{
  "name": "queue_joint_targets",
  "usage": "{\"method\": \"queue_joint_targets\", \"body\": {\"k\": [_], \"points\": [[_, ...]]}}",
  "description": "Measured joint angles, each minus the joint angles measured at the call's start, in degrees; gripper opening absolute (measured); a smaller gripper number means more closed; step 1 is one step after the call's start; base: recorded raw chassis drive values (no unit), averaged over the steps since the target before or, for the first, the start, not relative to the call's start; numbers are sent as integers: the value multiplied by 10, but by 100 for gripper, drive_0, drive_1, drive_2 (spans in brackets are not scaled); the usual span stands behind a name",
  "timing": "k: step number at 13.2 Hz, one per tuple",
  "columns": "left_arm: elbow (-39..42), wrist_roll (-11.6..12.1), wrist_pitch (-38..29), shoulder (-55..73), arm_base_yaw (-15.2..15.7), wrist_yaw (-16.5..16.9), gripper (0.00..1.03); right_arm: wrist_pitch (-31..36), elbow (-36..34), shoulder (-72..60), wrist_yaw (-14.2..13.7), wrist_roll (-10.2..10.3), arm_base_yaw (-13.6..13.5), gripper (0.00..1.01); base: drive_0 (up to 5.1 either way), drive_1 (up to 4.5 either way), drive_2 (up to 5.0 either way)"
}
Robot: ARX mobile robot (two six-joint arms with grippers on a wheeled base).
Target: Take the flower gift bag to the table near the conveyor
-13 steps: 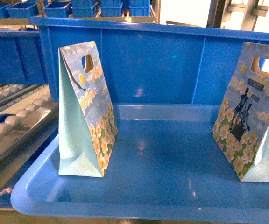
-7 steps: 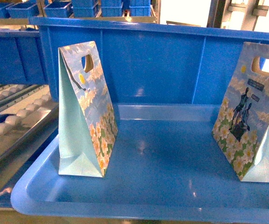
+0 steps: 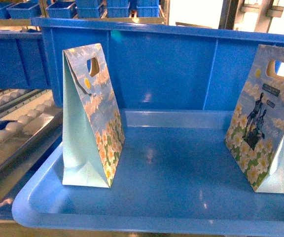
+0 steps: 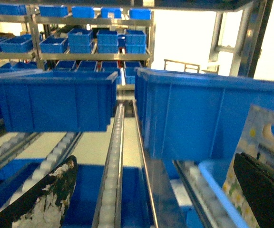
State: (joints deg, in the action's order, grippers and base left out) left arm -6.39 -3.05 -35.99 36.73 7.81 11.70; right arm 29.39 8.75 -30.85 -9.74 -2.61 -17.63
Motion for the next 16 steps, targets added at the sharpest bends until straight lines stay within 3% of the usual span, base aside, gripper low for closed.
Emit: {"method": "queue_joint_targets", "body": {"k": [2, 3, 4, 5, 6, 8, 10, 16], "points": [[-103, -14, -30, 103, -44, 2, 98, 41, 47, -77, -5, -2, -36, 98, 0, 0, 0], [-202, -7, -35, 202, -137, -29, 98, 66, 105, -173, 8, -3, -37, 98, 0, 0, 0], [-269, 27, -28, 286, -235, -89, 98, 66, 179, -292, 44, 25, -8, 98, 0, 0, 0], [-269, 35, -31, 285, -235, -94, 98, 16, 245, -382, 65, 52, -6, 98, 0, 0, 0], [-269, 35, -31, 285, -235, -94, 98, -17, 286, -444, 61, 75, 18, 98, 0, 0, 0], [-269, 35, -31, 285, -235, -94, 98, -54, 317, -481, 77, 100, 39, 98, 0, 0, 0], [-269, 35, -31, 285, -235, -94, 98, -79, 315, -496, 92, 138, 44, 98, 0, 0, 0], [-269, 35, -31, 285, -235, -94, 98, -78, 306, -495, 81, 140, 38, 98, 0, 0, 0]]}}
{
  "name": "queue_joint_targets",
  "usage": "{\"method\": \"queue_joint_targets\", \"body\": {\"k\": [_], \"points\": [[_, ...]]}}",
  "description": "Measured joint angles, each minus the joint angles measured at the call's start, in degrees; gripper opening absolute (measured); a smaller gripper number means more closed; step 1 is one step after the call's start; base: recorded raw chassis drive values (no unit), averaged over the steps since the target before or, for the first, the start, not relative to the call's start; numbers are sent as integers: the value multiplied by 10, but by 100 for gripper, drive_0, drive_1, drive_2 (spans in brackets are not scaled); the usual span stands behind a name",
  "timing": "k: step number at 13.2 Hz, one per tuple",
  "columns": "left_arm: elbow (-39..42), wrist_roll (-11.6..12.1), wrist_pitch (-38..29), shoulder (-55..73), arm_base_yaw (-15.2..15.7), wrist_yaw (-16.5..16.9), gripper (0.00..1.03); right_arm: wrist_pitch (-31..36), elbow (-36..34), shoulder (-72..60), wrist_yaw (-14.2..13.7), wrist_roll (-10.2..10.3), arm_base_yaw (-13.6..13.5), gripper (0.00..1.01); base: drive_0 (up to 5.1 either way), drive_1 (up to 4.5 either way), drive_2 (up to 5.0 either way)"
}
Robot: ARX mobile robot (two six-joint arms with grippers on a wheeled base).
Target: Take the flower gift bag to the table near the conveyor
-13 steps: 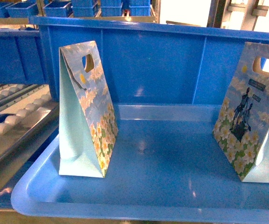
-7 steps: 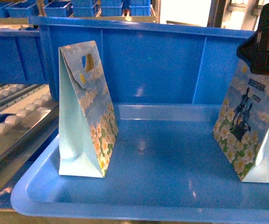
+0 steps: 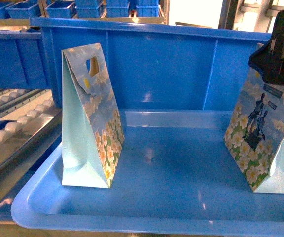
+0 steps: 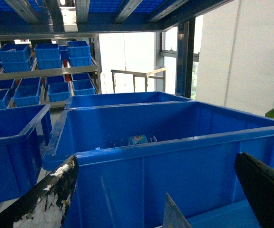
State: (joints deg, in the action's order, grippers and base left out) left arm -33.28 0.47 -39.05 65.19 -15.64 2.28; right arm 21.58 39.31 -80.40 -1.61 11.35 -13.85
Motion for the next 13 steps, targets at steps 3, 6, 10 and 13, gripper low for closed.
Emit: {"method": "queue_joint_targets", "body": {"k": [3, 6, 10, 13], "points": [[0, 0, 0, 0, 0, 0, 98, 2, -8, 0, 3, 4, -6, 87, 0, 0, 0], [0, 0, 0, 0, 0, 0, 98, 6, -18, 4, 7, 3, -16, 65, 0, 0, 0], [0, 0, 0, 0, 0, 0, 98, 16, -20, 24, 3, -3, -16, 22, 0, 0, 0], [0, 0, 0, 0, 0, 0, 98, 18, -28, 32, 0, -7, -16, 4, 0, 0, 0]]}}
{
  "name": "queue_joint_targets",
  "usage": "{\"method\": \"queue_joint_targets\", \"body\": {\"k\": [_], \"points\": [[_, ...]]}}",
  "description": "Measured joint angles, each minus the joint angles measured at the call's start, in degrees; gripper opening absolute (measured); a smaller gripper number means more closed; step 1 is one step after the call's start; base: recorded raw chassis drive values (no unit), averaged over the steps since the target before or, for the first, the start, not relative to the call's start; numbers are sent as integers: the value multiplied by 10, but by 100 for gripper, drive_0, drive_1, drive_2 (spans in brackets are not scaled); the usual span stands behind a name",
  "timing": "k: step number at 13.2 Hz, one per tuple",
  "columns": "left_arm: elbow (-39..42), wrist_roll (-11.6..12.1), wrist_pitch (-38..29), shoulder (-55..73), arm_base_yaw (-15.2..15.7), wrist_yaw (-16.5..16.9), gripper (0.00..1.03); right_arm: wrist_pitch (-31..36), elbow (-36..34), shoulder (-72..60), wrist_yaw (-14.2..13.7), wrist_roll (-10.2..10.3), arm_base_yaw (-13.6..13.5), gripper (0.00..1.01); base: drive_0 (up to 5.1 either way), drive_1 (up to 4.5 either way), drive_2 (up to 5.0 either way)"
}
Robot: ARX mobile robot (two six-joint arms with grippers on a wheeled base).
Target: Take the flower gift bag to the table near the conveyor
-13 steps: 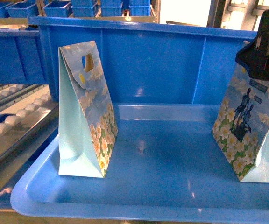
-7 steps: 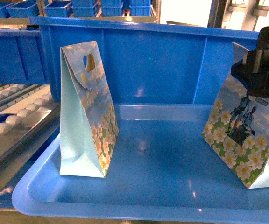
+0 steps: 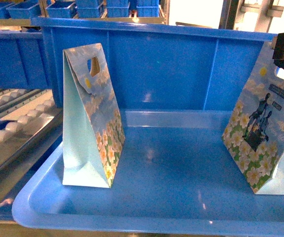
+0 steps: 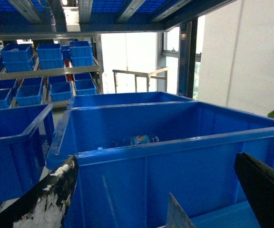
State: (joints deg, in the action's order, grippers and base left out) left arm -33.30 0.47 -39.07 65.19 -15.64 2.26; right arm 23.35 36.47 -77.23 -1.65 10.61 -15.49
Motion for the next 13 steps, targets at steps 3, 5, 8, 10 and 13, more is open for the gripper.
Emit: {"method": "queue_joint_targets", "body": {"k": [3, 5, 8, 10, 13], "points": [[0, 0, 0, 0, 0, 0, 98, 5, -7, 8, -5, -1, -7, 4, 0, 0, 0], [0, 0, 0, 0, 0, 0, 98, 7, -10, 14, -5, -2, -12, 4, 0, 0, 0], [0, 0, 0, 0, 0, 0, 98, 1, -14, 35, -9, -12, -18, 4, 0, 0, 0], [0, 0, 0, 0, 0, 0, 98, -12, -15, 57, -5, -15, -22, 4, 0, 0, 0], [0, 0, 0, 0, 0, 0, 98, -25, -4, 99, -5, -21, -26, 4, 0, 0, 0]]}}
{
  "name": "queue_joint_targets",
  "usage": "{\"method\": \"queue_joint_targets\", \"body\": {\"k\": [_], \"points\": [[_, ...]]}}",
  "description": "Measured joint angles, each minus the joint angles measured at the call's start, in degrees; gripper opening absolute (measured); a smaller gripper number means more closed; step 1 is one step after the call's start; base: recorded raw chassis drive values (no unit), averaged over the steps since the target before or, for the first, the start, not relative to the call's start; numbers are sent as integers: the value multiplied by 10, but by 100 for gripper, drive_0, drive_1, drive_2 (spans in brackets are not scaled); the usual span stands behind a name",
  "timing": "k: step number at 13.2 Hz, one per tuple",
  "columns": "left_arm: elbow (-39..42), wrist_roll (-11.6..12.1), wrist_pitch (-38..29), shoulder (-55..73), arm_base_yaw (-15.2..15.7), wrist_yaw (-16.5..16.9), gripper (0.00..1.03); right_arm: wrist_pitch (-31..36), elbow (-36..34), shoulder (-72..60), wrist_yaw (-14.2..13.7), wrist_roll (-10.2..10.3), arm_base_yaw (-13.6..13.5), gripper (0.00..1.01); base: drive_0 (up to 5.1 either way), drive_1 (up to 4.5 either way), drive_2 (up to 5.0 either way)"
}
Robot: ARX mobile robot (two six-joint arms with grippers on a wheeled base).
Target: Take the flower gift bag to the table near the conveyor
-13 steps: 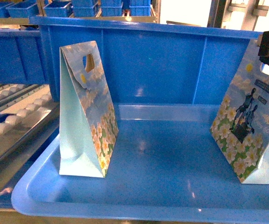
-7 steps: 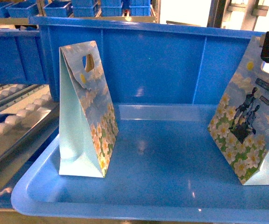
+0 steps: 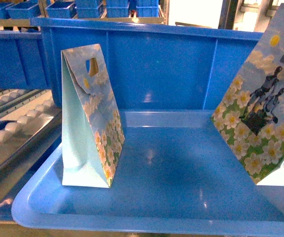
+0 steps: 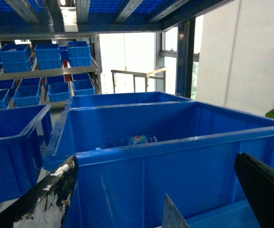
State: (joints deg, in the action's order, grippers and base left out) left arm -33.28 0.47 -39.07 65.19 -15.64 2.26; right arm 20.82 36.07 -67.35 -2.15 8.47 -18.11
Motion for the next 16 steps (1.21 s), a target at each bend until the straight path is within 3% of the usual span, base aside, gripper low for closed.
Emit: {"method": "queue_joint_targets", "body": {"k": [3, 6, 8, 12, 14, 16], "points": [[0, 0, 0, 0, 0, 0, 98, -19, 20, 37, 3, -5, -1, 3, 0, 0, 0], [0, 0, 0, 0, 0, 0, 98, -38, 35, 102, 25, -6, 30, 3, 0, 0, 0], [0, 0, 0, 0, 0, 0, 98, -59, 35, 148, 47, -6, 58, 3, 0, 0, 0], [0, 0, 0, 0, 0, 0, 98, -128, 3, 259, 119, -5, 137, 3, 0, 0, 0], [0, 0, 0, 0, 0, 0, 98, -156, -19, 312, 149, -5, 148, 3, 0, 0, 0], [0, 0, 0, 0, 0, 0, 98, -167, -28, 334, 152, -7, 147, 3, 0, 0, 0]]}}
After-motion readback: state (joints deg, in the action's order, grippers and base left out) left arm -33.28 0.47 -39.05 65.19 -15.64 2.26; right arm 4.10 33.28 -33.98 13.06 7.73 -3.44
